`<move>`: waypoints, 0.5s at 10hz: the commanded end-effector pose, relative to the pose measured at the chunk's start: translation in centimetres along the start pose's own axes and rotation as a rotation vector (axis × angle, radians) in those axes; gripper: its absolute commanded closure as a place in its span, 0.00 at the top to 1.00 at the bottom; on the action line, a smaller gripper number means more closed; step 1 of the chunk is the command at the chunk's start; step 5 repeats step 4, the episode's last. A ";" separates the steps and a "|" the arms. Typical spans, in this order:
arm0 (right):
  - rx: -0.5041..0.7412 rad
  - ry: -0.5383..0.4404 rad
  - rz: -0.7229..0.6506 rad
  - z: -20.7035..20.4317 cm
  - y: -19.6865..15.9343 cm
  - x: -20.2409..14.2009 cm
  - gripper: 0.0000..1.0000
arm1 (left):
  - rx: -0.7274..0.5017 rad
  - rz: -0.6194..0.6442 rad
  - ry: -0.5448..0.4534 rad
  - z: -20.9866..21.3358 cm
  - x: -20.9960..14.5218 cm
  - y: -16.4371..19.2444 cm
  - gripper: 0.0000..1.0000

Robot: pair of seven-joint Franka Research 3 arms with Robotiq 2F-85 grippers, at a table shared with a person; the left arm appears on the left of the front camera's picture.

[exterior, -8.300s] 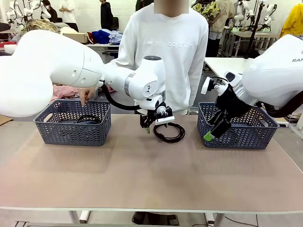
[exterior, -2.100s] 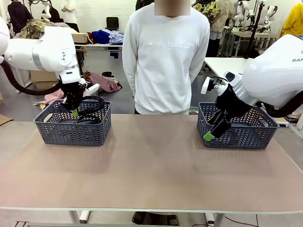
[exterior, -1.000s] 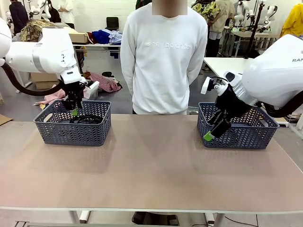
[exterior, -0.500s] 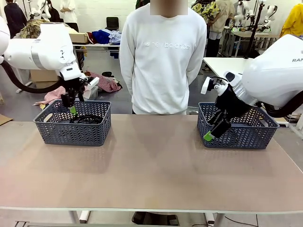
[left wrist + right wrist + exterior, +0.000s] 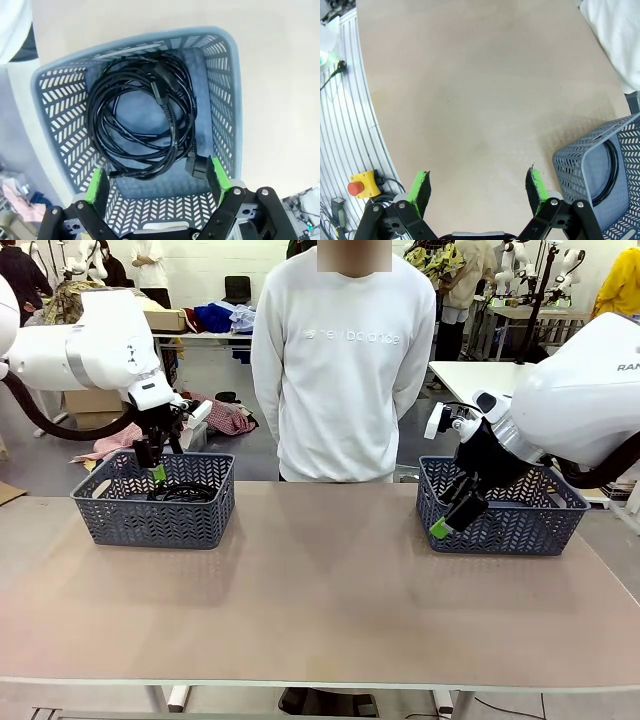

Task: Organize the cables according to human instructions.
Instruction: Pick up a bundle of cables and place it in the basket indicated by the human.

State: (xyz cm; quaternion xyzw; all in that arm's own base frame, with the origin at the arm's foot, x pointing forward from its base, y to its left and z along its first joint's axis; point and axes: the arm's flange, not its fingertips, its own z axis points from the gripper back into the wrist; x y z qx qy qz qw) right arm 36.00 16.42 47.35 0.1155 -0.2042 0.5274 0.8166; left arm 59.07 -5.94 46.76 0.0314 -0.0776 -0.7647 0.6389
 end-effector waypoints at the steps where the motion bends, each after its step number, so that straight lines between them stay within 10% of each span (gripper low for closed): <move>1: -0.002 0.003 -0.004 0.1 -0.1 0.2 1.00 | 0.000 -0.009 0.025 0.3 -0.4 0.2 1.00; 5: -0.002 0.003 -0.004 0.1 -0.1 0.2 1.00 | 0.000 -0.009 0.025 0.3 -0.4 0.2 1.00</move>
